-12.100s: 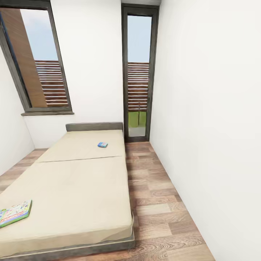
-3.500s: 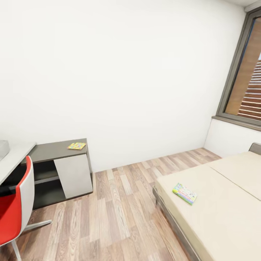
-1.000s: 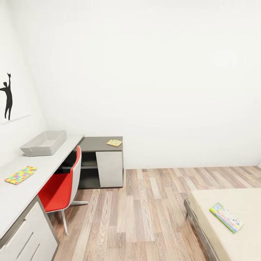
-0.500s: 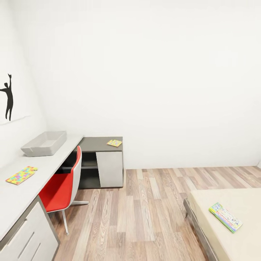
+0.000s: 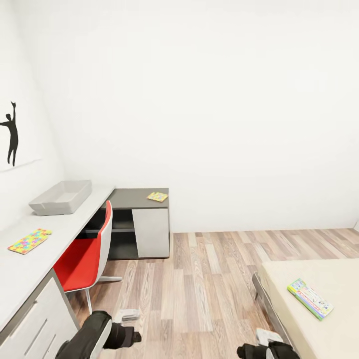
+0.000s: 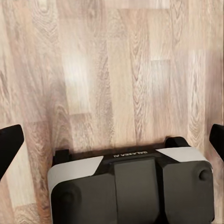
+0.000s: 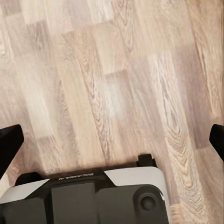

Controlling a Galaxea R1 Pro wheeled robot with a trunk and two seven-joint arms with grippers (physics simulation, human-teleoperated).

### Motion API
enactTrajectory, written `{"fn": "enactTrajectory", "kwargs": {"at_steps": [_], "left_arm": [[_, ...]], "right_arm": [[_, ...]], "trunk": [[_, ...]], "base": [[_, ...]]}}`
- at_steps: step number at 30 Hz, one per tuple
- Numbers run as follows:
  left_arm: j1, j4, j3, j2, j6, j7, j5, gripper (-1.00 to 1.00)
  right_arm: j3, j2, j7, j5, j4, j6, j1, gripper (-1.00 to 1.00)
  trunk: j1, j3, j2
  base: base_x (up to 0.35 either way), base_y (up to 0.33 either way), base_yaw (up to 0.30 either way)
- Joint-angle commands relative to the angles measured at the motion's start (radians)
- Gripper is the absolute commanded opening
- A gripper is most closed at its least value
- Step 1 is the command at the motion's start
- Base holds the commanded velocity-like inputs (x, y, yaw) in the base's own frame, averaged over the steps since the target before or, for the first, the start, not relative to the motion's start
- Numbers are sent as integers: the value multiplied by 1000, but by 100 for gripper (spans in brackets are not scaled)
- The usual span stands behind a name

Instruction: Put all the toys in the child's room - the three board games (two on the bed and one on the table), the two jigsaw puzzles on the table, and the tennis ball on the table - inside the toy box on the table in the child's room.

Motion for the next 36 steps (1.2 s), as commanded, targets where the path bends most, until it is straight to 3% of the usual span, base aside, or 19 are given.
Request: {"fn": "enactTrajectory", "kwargs": {"at_steps": [1, 7, 12, 14, 20, 27, 36], "left_arm": [[0, -24, 1, 2, 20, -10, 1, 100], [0, -205, 2, 18, 138, -108, 0, 100], [0, -353, -1, 64, 225, -170, -2, 100], [0, -371, -1, 85, 232, -179, -1, 100], [1, -425, 1, 106, 242, -204, 3, 100], [2, -487, -2, 112, 246, -252, 5, 100], [3, -492, -4, 113, 239, -269, 5, 100]], "right_arm": [[-10, 1, 0, -6, -28, 22, 0, 100], [-67, 3, 2, -7, -174, 112, 1, 100], [-96, 5, 7, -8, -212, 124, 0, 100], [-99, 6, 8, -8, -220, 124, -2, 100], [-101, 6, 10, -9, -273, 132, -12, 100], [-91, 11, 10, -10, -400, 130, -11, 100], [-77, 18, 7, -10, -424, 127, -11, 100]], "trunk": [[0, -1, -1], [0, -1, -1], [0, -1, -1], [0, -1, -1], [0, -1, -1], [0, -1, -1], [0, -1, -1]], "base": [[0, 0, 0], [0, 0, 0], [0, 0, 0], [0, 0, 0], [0, 0, 0], [0, 0, 0], [0, 0, 0]]}}
